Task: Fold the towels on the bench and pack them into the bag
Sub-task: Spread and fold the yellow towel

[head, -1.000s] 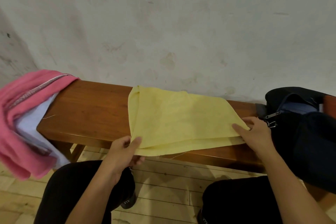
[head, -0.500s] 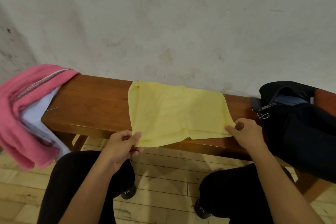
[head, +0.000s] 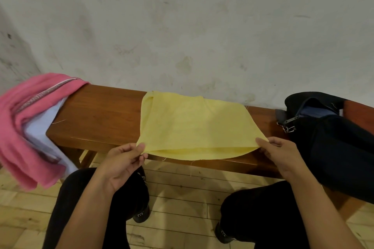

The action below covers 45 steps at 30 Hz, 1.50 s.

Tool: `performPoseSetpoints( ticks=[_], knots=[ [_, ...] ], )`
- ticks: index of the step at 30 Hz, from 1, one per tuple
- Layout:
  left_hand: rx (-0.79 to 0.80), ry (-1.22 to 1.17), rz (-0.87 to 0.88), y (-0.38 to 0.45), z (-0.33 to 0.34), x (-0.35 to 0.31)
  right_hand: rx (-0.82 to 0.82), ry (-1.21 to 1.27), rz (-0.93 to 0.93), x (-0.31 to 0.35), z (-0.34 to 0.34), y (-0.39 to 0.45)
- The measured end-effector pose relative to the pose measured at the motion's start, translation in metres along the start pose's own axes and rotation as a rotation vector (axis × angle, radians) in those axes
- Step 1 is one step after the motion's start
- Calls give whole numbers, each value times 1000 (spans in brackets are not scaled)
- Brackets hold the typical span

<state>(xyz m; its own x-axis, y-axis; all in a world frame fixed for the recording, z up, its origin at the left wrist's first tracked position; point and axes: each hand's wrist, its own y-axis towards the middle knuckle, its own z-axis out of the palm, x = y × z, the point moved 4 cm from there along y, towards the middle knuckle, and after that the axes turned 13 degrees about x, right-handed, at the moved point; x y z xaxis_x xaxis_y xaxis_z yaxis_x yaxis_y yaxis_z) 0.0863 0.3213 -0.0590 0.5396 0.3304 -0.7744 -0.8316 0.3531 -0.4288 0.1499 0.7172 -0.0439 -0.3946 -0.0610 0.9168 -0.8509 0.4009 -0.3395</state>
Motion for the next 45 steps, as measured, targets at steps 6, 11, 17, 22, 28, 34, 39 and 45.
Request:
performPoseSetpoints(
  ticks=[6, 11, 17, 22, 28, 34, 39, 45],
  knots=[
    [8, 23, -62, -2, 2, 2, -57, 115, 53, -3, -5, 2],
    [11, 5, -131, -4, 6, 7, -81, 117, 79, -7, -6, 7],
    [-64, -9, -88, -3, 1, 7, -114, 85, 88, -8, -10, 10],
    [-153, 26, 3, -1, -7, 5, -130, 29, 54, -6, -10, 5],
    [-208, 38, 59, -5, -20, 3, -96, -29, 22, -2, -7, -2],
    [-84, 16, 22, -13, -30, -2, 51, 147, 15, 2, -2, -10],
    [-76, -87, 201, -10, -14, -26, 58, 377, -176, 18, 3, -17],
    [-67, -14, 397, -19, -1, -38, 130, 629, -340, 28, 5, -21]
  ],
)
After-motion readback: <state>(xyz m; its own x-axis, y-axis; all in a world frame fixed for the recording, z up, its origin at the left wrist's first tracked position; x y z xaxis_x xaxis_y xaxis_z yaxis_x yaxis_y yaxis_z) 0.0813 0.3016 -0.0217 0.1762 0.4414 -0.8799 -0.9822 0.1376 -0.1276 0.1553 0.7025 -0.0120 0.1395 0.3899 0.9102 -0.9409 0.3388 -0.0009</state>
